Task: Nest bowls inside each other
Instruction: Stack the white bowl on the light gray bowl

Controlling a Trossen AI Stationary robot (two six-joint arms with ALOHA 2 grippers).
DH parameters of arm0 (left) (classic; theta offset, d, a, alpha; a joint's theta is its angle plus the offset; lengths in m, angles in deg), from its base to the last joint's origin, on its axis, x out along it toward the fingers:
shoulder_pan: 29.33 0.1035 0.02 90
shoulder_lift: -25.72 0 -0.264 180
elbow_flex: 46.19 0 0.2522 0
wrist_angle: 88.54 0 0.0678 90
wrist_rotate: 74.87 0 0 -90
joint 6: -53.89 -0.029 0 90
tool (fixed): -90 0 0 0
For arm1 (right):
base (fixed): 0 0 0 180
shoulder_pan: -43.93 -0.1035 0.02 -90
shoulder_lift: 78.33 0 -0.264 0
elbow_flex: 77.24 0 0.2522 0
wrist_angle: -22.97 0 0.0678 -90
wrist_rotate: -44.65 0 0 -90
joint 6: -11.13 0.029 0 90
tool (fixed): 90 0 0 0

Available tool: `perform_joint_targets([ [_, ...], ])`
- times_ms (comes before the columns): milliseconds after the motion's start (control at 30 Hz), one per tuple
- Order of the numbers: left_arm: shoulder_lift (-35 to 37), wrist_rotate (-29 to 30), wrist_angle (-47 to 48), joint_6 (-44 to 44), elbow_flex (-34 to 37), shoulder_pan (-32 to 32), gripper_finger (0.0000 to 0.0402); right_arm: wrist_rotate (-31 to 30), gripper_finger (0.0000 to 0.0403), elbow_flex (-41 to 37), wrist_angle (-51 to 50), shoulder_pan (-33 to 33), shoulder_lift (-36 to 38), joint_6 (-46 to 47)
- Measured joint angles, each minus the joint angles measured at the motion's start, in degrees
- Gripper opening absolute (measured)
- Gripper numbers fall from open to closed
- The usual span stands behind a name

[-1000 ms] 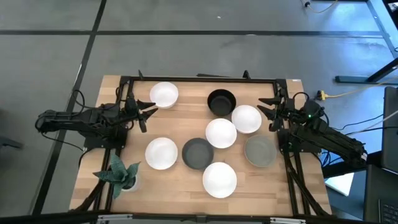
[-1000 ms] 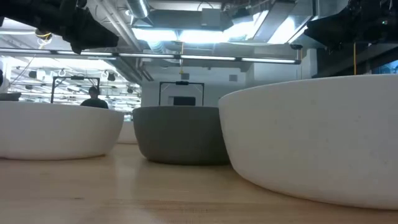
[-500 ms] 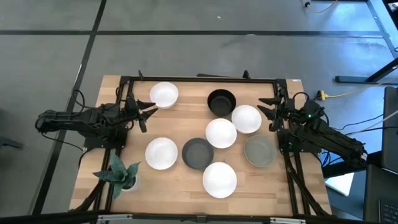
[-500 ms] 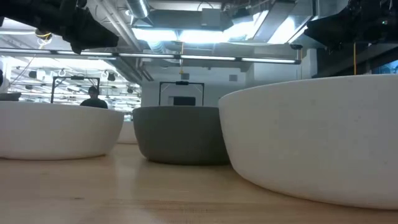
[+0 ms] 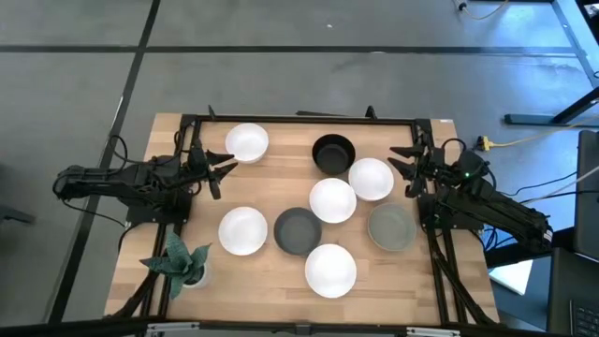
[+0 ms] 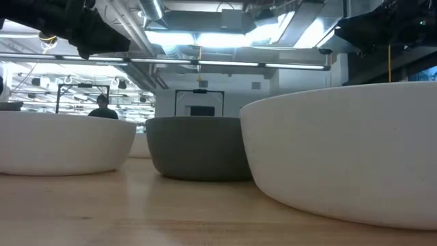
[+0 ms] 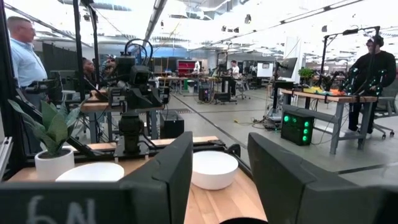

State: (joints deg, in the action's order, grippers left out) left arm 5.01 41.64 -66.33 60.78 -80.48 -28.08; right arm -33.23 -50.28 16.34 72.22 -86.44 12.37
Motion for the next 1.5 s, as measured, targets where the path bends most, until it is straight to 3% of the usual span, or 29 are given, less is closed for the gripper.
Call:
perform_joint_targets([
  [300,0.0,0.0,0.0,0.0,0.0,0.0,0.0124,0.0,0.0156,0.1,0.8,0.0,0.0,1.4],
  [500,0.0,0.0,0.0,0.0,0.0,0.0,0.0124,-0.6,0.0156,8.3,-13.3,0.0,-2.6,-1.4],
  [700,0.0,0.0,0.0,0.0,0.0,0.0,0.0124,-4.4,0.0156,20.3,-30.4,0.0,-12.0,-1.3],
  [867,0.0,0.0,0.0,0.0,0.0,0.0,0.0124,-4.9,0.0156,26.2,-38.9,0.0,-22.4,7.0],
  [1067,0.0,0.0,0.0,0.0,0.0,0.0,0.0124,1.5,0.0156,27.8,-39.6,-0.3,-31.4,9.2],
  [1200,0.0,0.0,0.0,0.0,0.0,0.0,0.0124,4.4,0.0156,27.7,-41.0,-3.3,-34.8,8.6],
  [1500,0.0,0.0,0.0,0.0,0.0,0.0,0.0124,-5.3,0.0156,27.7,-49.5,-14.8,-38.5,9.3],
])
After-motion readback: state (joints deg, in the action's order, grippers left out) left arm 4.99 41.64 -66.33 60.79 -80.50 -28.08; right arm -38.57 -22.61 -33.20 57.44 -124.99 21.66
